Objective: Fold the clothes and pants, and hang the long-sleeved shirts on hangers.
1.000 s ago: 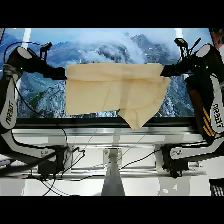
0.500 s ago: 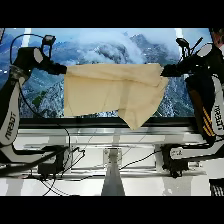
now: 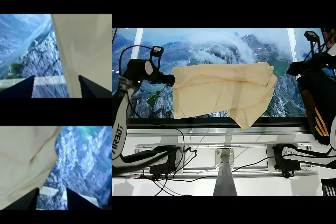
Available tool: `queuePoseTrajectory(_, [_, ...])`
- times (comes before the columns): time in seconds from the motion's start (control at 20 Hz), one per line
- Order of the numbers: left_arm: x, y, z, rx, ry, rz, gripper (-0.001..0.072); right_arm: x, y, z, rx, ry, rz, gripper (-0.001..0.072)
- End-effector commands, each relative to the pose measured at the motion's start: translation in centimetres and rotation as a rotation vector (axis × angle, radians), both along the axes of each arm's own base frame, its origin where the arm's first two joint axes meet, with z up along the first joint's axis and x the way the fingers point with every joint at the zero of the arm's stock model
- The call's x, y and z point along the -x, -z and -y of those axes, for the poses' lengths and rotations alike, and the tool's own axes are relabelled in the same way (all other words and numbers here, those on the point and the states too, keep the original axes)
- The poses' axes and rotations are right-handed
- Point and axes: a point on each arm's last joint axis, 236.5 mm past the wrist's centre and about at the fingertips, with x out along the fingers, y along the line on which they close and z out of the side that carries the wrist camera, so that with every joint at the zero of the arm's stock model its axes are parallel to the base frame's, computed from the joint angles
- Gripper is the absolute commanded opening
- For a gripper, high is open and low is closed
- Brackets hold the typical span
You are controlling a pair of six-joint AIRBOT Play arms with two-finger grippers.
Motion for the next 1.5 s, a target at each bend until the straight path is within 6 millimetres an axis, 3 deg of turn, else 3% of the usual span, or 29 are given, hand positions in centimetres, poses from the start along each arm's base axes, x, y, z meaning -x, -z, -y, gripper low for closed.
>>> queuePoseTrajectory(0.0, [1.1, -2.7, -0.4, -0.005, 0.006, 0.041, 0.0615, 3.0, 0.2, 3.3, -0.001, 0.069, -0.068, 0.0375])
queuePoseTrajectory(0.15, [2.0, -7.9, -1.9, -0.021, 0.004, 0.171, 0.0615, 7.3, 3.5, 5.4, -0.052, 0.164, -0.169, 0.0375])
queuePoseTrajectory(0.25, [3.9, -8.9, -3.3, -0.012, -0.046, 0.223, 0.0601, 10.7, 6.7, 4.0, -0.167, 0.224, -0.241, 0.0375])
queuePoseTrajectory(0.35, [6.4, -7.0, -3.6, 0.053, -0.111, 0.230, 0.0385, 12.7, 9.4, 0.3, -0.324, 0.263, -0.295, 0.0375])
queuePoseTrajectory(0.4, [7.9, -5.0, -3.2, 0.107, -0.151, 0.211, 0.0351, 13.1, 10.4, -1.8, -0.399, 0.282, -0.305, 0.0375])
queuePoseTrajectory(0.55, [12.4, 1.2, -1.7, 0.196, -0.210, 0.063, 0.0364, 14.6, 12.0, -7.5, -0.556, 0.271, -0.362, 0.0375])
queuePoseTrajectory(0.65, [14.4, 3.8, -1.3, 0.201, -0.217, -0.010, 0.0385, 15.7, 13.1, -10.0, -0.574, 0.252, -0.398, 0.0375])
queuePoseTrajectory(0.75, [15.1, 4.7, -1.0, 0.215, -0.225, -0.043, 0.0524, 15.4, 14.0, -11.4, -0.561, 0.244, -0.380, 0.0376])
queuePoseTrajectory(0.8, [15.0, 4.7, -0.6, 0.233, -0.232, -0.043, 0.0560, 14.7, 13.9, -12.1, -0.567, 0.246, -0.359, 0.0376])
queuePoseTrajectory(0.95, [15.2, 4.8, -0.3, 0.255, -0.257, -0.057, 0.0560, 12.6, 13.8, -13.5, -0.586, 0.289, -0.298, 0.0374])
queuePoseTrajectory(1.0, [15.6, 4.8, -0.3, 0.265, -0.294, -0.071, 0.0560, 12.3, 13.9, -13.6, -0.573, 0.291, -0.288, 0.0330])
queuePoseTrajectory(1.1, [16.4, 5.0, -0.3, 0.280, -0.341, -0.106, 0.0560, 12.3, 14.1, -13.7, -0.561, 0.279, -0.284, 0.0055])
queuePoseTrajectory(1.15, [16.8, 5.2, -0.4, 0.284, -0.356, -0.126, 0.0559, 12.4, 14.1, -13.7, -0.556, 0.272, -0.285, 0.0009])
queuePoseTrajectory(1.45, [20.4, 5.7, -2.1, 0.310, -0.457, -0.262, 0.0558, 12.6, 14.2, -13.6, -0.545, 0.238, -0.279, 0.0009])
